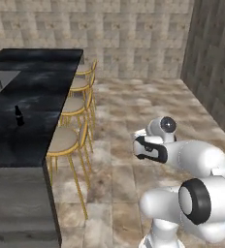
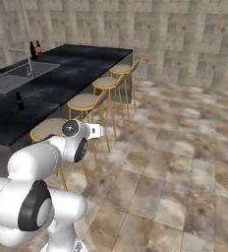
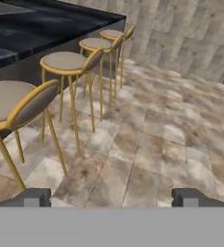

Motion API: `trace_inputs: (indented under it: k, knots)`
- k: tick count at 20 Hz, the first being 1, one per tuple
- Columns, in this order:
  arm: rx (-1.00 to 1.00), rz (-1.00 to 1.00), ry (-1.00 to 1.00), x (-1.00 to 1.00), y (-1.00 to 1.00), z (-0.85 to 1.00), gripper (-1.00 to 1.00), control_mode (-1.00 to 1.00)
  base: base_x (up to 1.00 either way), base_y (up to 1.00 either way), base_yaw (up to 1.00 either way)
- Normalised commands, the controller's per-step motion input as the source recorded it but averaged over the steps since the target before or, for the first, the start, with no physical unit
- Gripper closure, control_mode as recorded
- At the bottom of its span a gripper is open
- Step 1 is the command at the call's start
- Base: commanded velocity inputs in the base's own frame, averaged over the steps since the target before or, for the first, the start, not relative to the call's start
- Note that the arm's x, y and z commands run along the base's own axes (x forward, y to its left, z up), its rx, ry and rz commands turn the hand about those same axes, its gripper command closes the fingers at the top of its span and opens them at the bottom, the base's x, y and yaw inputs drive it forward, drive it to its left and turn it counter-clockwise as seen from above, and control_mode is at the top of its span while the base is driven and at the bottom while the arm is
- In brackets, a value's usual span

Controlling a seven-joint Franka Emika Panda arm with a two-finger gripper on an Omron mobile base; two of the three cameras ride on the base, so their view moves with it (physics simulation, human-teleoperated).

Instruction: Place the large bottle from the dining counter next to the other large bottle outside the sink, and place the small bottle from the dining counter next to the other small bottle inside the sink.

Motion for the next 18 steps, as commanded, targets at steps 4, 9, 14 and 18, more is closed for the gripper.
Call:
trace_inputs:
  k: [4, 9, 14, 18]
  knots:
    - [0.0, 0.0, 0.0, 0.0, 0.0, 0.0, -1.0, 1.0, 0.7, -0.68, 0.43]
    - [0.0, 0.0, 0.0, 0.0, 0.0, 0.0, -1.0, 1.0, 0.55, -0.48, 0.4]
    - [0.0, 0.0, 0.0, 0.0, 0.0, 0.0, -1.0, 1.0, 0.4, -0.33, 0.36]
    - [0.0, 0.0, 0.0, 0.0, 0.0, 0.0, -1.0, 1.0, 0.12, -0.25, 0.33]
